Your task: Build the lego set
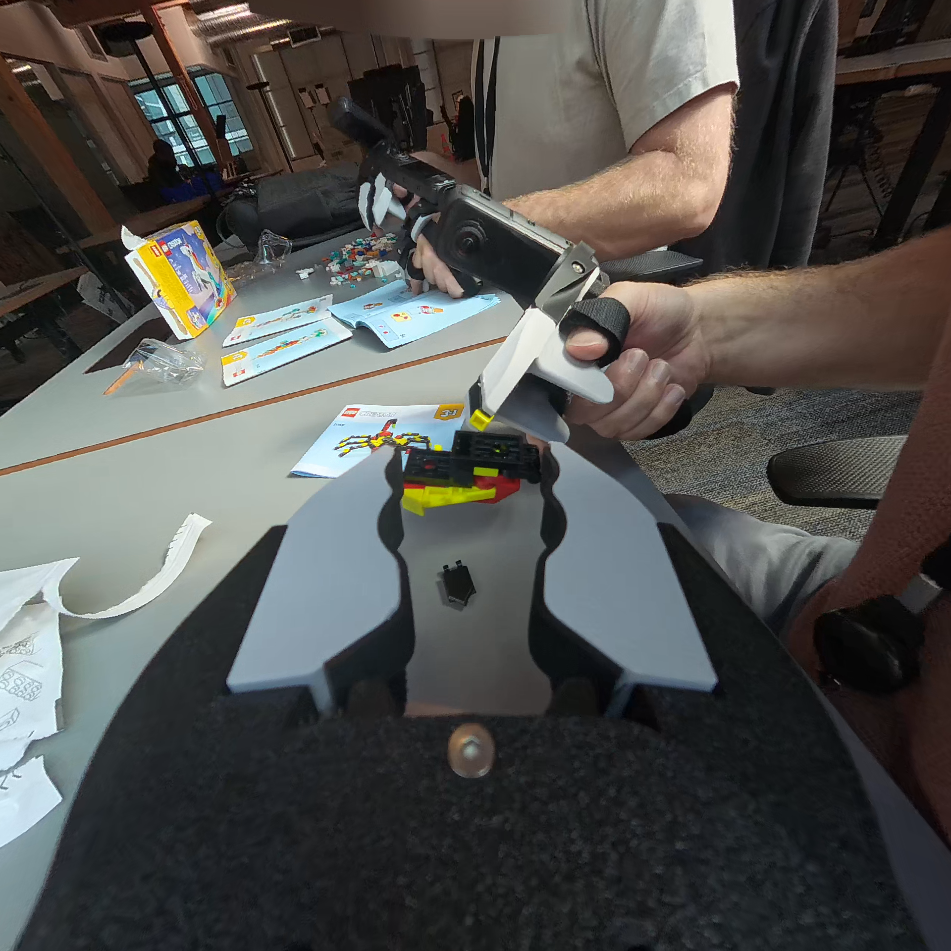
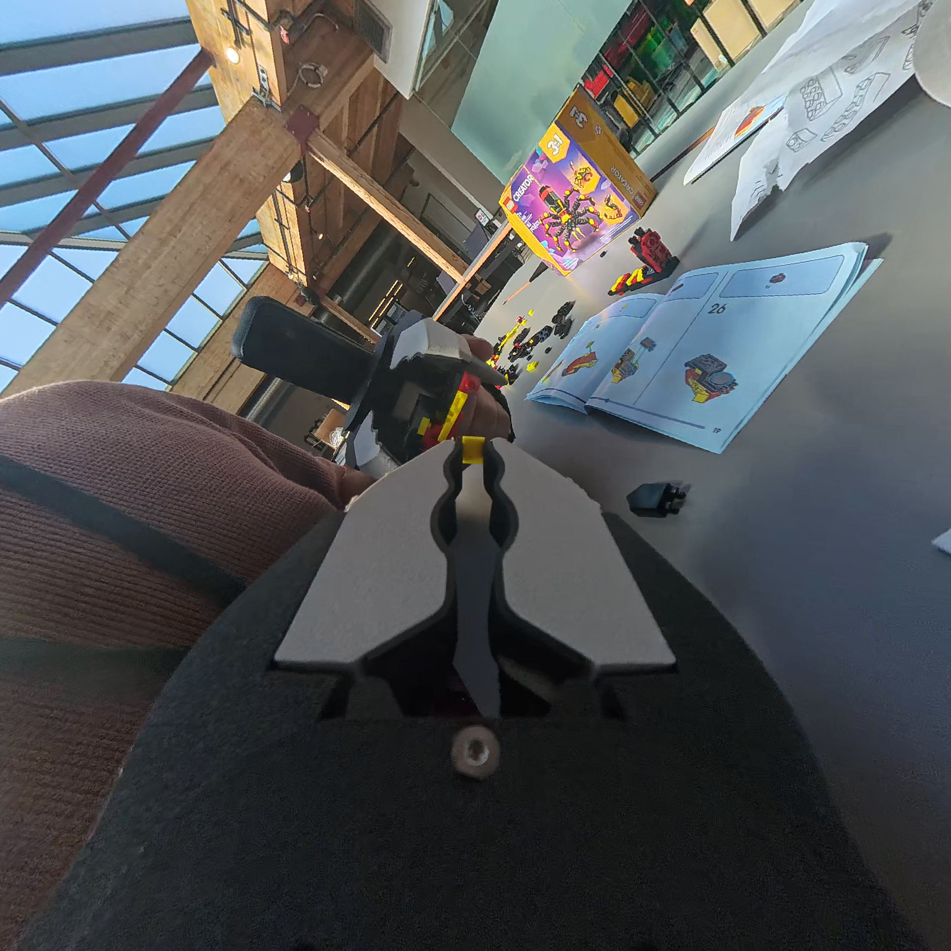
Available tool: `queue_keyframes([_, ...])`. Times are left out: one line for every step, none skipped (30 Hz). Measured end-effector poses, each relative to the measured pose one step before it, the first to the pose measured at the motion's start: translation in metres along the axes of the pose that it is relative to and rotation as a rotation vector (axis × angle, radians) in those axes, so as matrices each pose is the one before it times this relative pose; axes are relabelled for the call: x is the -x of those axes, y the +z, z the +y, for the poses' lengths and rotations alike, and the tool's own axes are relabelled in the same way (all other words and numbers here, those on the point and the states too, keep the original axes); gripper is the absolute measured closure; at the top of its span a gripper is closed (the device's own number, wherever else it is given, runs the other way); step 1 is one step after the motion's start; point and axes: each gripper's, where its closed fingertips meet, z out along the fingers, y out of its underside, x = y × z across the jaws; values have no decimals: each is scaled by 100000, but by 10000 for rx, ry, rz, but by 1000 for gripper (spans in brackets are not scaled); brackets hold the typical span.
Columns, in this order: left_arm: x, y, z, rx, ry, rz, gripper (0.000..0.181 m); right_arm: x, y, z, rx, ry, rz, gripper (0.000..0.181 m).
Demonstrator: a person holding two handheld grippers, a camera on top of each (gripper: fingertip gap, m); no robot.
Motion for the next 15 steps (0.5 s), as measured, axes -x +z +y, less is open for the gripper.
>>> queue_keyframes([94, 59, 61, 10, -50, -31, 130, -58, -106, -93, -61, -30, 25, 174])
queue_keyframes([64, 61, 24, -24, -66, 4, 130, 16, -101, 5, -2, -8, -18, 174])
queue_keyframes([56, 108, 36, -20, -86, 20, 130, -85, -121, 32, -13, -35, 62, 174])
queue_keyframes([88, 132, 82, -3, -86, -8, 130, -181, -142, 61, -6, -67, 132, 174])
queue_keyframes([60, 165, 91, 13, -70, 6, 130, -106, -128, 125, 36, -33, 56, 174])
queue_keyframes([17, 181, 100, 21, -51, 21, 130, -64, -139, 59, -13, 19, 21, 174])
queue_keyframes([-11, 186, 77, 24, -44, 23, 130, -105, -145, -9, -60, 8, 43, 174])
queue_keyframes([-30, 170, 69, 9, -44, 19, 130, -80, -142, 37, -23, -9, 22, 174])
queue_keyframes([-63, 163, 57, 9, -49, 28, 130, -35, -109, 52, 5, -10, -7, 174])
queue_keyframes([-89, 150, 59, 29, -42, 38, 130, -78, -105, -5, -35, -36, 48, 174])
queue_keyframes([-97, 104, 48, 28, 0, 30, 130, -43, -80, -1, -18, -83, 44, 174])
queue_keyframes([-49, 78, 17, 18, 28, -15, 130, -12, -66, 93, 50, -66, 12, 174])
queue_keyframes([-3, 46, 35, 27, 29, -36, 130, -135, -48, 43, 20, -36, 86, 174])
queue_keyframes([6, 29, 54, 46, 17, -25, 130, -181, -48, 20, -11, -56, 101, 174])
queue_keyframes([26, 12, 71, 45, 12, -16, 130, -83, 2, 108, 60, -15, 4, 174])
